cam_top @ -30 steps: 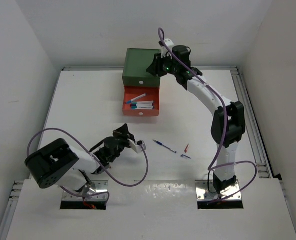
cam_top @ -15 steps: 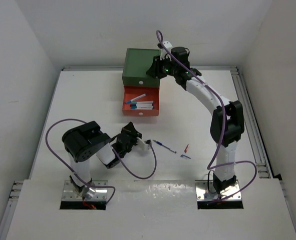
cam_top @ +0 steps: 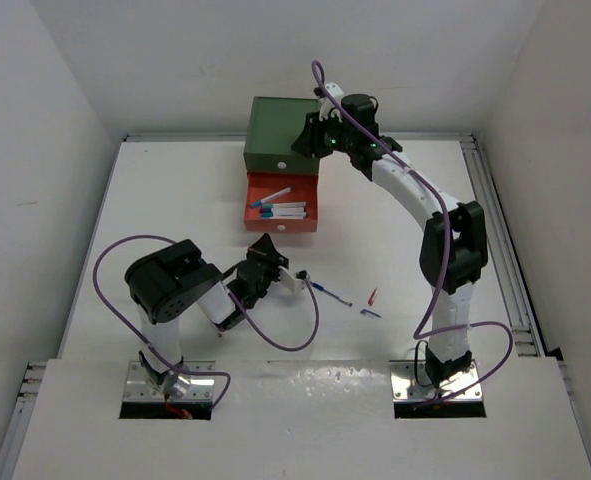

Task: Sort the stationery into containers
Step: Close the drawer in the storage box.

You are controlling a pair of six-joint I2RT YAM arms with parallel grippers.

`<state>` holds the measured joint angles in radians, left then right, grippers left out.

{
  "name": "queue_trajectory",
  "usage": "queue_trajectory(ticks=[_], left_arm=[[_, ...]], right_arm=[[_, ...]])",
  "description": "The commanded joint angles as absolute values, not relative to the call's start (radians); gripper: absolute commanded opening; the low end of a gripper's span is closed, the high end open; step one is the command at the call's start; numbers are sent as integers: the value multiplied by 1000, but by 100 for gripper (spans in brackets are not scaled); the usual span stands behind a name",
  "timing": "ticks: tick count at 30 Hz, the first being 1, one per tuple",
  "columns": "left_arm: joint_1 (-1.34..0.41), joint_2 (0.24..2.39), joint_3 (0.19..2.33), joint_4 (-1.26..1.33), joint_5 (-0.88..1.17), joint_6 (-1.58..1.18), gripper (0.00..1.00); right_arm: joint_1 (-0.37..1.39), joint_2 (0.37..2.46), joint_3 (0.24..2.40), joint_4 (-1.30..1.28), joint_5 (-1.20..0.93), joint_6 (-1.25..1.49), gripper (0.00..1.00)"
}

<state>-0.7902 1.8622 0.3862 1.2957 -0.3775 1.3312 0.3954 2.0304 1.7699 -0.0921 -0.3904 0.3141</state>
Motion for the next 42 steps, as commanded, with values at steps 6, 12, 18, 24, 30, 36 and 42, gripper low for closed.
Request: queue_trajectory(ticks=[6,12,18,24,30,36,42], left_arm=[[-782,1853,462,1750,-374,1330,0],[-756,1868,544,1697,-390,1310,0],[-726,1914,624,1667,-402,1292,0],[-681,1966,673,1660,-382,1287,0],[-638,2068,750,1729,-333,1298,0],[-618,2144,860,1727,-322,1312,0],[-611,2174,931,1710,-318,1312,0]], right_arm=[[402,2037,1807,-91,-408,295,30],[400,2042,1805,-97,-423,299,29],[400,2045,1804,-100,-437,302,28],[405,2045,1798,-103,-443,305,28],[406,2042,1778,-103,-446,307,27],[410,2042,1773,-106,-448,307,27],[411,2034,1759,-109,-448,305,27]])
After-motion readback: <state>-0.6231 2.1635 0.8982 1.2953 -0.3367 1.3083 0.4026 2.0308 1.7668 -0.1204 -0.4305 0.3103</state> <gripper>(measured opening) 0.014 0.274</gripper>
